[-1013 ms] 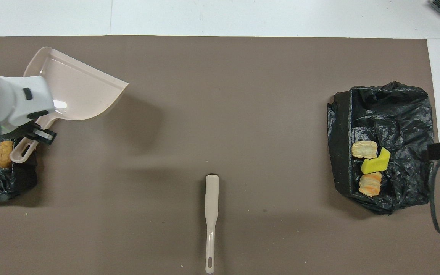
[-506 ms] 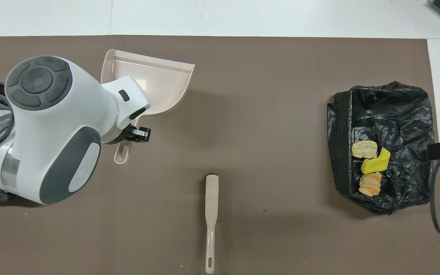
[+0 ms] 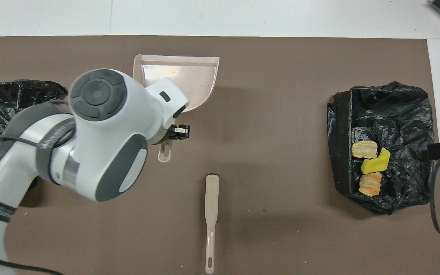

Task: Sweep and dump trash in bin
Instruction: 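Carry the empty dustpan to the table center with the left gripper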

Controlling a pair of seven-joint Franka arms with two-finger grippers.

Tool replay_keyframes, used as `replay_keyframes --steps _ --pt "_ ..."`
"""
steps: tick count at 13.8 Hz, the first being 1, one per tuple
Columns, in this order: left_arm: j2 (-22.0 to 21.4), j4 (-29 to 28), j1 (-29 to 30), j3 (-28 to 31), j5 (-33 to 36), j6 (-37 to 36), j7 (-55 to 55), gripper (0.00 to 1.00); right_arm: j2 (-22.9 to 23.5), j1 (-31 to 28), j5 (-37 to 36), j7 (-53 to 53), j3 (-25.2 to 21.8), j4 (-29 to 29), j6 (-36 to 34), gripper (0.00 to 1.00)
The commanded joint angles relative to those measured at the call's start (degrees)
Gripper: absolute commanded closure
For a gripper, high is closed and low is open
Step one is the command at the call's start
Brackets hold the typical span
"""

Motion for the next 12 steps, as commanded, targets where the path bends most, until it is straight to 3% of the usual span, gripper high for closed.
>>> replay_keyframes --steps 1,7,11,12 --pt "6.81 3.57 -2.24 1.12 -1.0 5.21 -3.09 1.0 -0.32 -0.4 0.94 -0.98 0.1 0.0 -0.62 0.0" --pt "14.97 5.58 -7.33 1.2 -0.66 7.52 -7.21 1.0 -0.4 -0.4 0.94 -0.98 0.1 0.0 -0.62 0.0" --pt "15.17 5.95 -6.46 1.2 -0.56 11.37 -7.57 1.0 -0.32 -0.4 0.94 -0.98 0.1 0.0 -0.62 0.0" --pt "15.08 5.86 -6.46 1.29 -0.48 11.21 -7.58 0.9 -0.32 -0.4 0.94 -0.98 0.1 0.0 -0.62 0.0"
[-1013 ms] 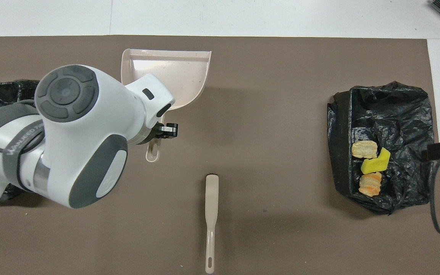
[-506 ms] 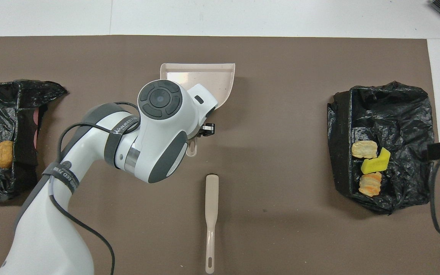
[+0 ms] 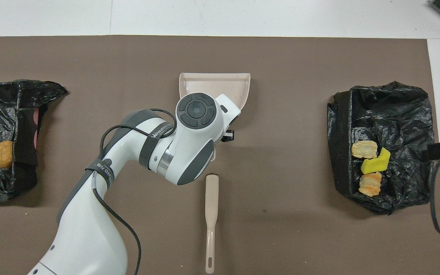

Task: Sweep and dump trash in bin
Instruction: 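Carry the empty dustpan to the table center with the left gripper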

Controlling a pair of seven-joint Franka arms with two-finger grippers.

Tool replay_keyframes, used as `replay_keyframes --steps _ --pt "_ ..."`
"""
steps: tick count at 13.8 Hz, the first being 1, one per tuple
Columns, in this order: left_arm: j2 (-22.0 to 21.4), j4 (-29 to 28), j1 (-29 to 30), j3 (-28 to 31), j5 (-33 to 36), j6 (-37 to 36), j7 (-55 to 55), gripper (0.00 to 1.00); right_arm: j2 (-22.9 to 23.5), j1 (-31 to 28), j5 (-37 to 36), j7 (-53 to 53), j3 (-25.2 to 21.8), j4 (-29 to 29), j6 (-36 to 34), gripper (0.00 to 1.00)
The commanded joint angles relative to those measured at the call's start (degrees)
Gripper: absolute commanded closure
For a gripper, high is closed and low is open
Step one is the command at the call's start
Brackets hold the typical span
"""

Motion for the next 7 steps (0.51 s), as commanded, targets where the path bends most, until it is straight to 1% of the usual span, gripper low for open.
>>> replay_keyframes --steps 1,2,4,5,6,7 --pt "0.24 0.99 0.04 1.11 -0.13 0.68 -0.63 0.88 -0.4 -0.4 0.94 -0.98 0.1 0.0 -0.62 0.0" --pt "0.15 0.9 0.04 1.37 -0.13 0.41 -0.63 0.74 -0.32 -0.4 0.94 -0.98 0.1 0.0 -0.62 0.0" --pt "-0.02 -0.06 0.21 1.46 -0.13 1.02 -0.8 0.2 -0.32 -0.4 0.94 -1.07 0.1 0.0 -0.62 0.0" --pt "-0.03 0.02 0.21 1.46 -0.22 1.29 -2.37 0.09 -0.32 -0.4 0.94 -0.98 0.1 0.0 -0.62 0.0" --pt "-0.03 0.19 0.21 1.46 -0.13 1.55 -4.65 0.08 -0.32 -0.4 0.94 -0.98 0.1 0.0 -0.62 0.0" --pt "-0.55 0.28 0.21 1.55 0.05 1.38 -5.45 0.0 -0.4 -0.4 0.94 -0.98 0.1 0.0 -0.62 0.0"
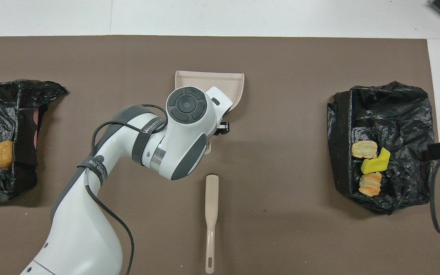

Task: Sweep and dump trash in bin
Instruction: 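Carry the empty dustpan to the table center with the left gripper, then release the dustpan beside the brush and withdraw the left gripper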

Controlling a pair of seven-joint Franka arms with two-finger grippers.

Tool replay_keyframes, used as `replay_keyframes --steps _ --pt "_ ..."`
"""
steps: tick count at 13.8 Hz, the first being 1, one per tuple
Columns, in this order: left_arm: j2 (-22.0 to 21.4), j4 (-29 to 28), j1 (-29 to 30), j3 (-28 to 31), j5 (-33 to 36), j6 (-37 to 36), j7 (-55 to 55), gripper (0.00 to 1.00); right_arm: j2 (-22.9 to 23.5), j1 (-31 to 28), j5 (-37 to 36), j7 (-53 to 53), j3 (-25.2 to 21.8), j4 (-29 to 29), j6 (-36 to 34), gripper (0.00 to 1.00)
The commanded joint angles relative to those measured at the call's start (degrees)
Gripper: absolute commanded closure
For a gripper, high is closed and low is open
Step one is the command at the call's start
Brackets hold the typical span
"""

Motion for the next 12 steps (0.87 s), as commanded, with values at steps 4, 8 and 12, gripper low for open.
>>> replay_keyframes --steps 4,8,12 --pt "-4.23 0.24 3.26 1.26 0.77 -0.96 -1.79 0.0 -0.32 -0.4 0.94 -0.98 0.1 0.0 -0.62 0.0" --pt "-6.51 2.09 9.75 1.62 3.42 -6.15 2.76 0.0 -0.4 -0.4 0.94 -0.98 0.1 0.0 -0.62 0.0" --pt "-7.84 3.05 18.71 0.83 1.32 -9.22 10.57 0.0 -0.4 -0.4 0.94 -0.98 0.1 0.0 -0.62 0.0"
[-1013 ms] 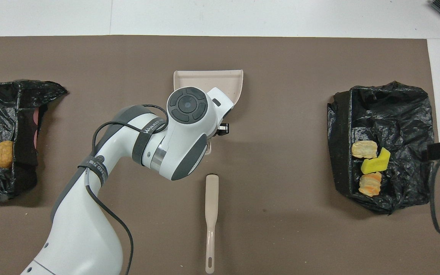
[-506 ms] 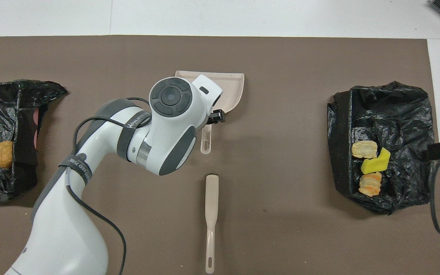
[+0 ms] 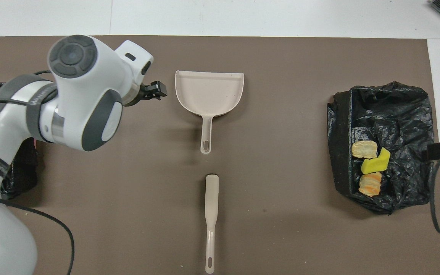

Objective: Sweep and dump trash in bin

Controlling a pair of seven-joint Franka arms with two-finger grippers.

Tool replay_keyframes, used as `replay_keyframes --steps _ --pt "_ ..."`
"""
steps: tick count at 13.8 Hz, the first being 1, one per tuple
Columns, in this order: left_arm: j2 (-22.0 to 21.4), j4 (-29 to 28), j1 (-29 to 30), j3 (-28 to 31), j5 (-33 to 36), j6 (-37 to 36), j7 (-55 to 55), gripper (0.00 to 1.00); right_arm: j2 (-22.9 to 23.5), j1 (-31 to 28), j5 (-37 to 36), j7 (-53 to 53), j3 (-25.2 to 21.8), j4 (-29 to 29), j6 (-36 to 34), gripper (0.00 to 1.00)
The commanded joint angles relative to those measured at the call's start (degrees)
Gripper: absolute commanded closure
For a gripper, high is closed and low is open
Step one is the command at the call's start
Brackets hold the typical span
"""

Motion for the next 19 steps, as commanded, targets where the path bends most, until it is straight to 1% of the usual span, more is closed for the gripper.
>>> replay_keyframes --steps 1,2,4,7,11,12,14,16,19 --pt "-1.39 1.71 6.92 -1.31 -3.1 -4.81 7.48 0.0 -0.41 -0.4 0.93 -0.98 0.1 0.0 -0.62 0.0" --pt "-1.48 2.58 8.95 -0.97 -4.52 -7.26 10.56 0.0 -0.32 -0.4 0.93 -0.98 0.1 0.0 -0.62 0.0" --pt "-1.66 4.17 13.25 -1.4 -5.14 -11.14 16.1 0.0 -0.4 -0.4 0.93 -0.98 0.1 0.0 -0.62 0.0" --pt "-4.2 4.26 18.62 -1.23 -7.16 -15.19 25.5 0.0 -0.32 -0.4 0.93 -0.98 0.1 0.0 -0.62 0.0" --pt "-9.47 3.39 20.04 -0.52 -6.29 -18.44 34.04 0.0 -0.32 -0.4 0.93 -0.98 0.1 0.0 -0.62 0.0" --pt "-10.52 3.38 21.52 -0.52 -6.29 -19.67 36.32 0.0 -0.32 -0.4 0.93 -0.98 0.1 0.0 -0.62 0.0" --pt "-11.93 2.95 21.8 -0.52 -6.2 -22.48 36.17 0.0 -0.41 -0.4 0.93 -0.98 0.1 0.0 -0.62 0.0" --pt "-15.26 0.85 21.71 -0.43 -4.19 -23.11 36.08 0.0 -0.41 -0.4 0.93 -0.98 0.1 0.0 -0.62 0.0" --pt "-21.68 -4.77 21.63 -0.44 -3.65 -23.72 36.26 0.0 -0.41 -0.4 0.93 -1.07 0.1 0.0 -0.62 0.0"
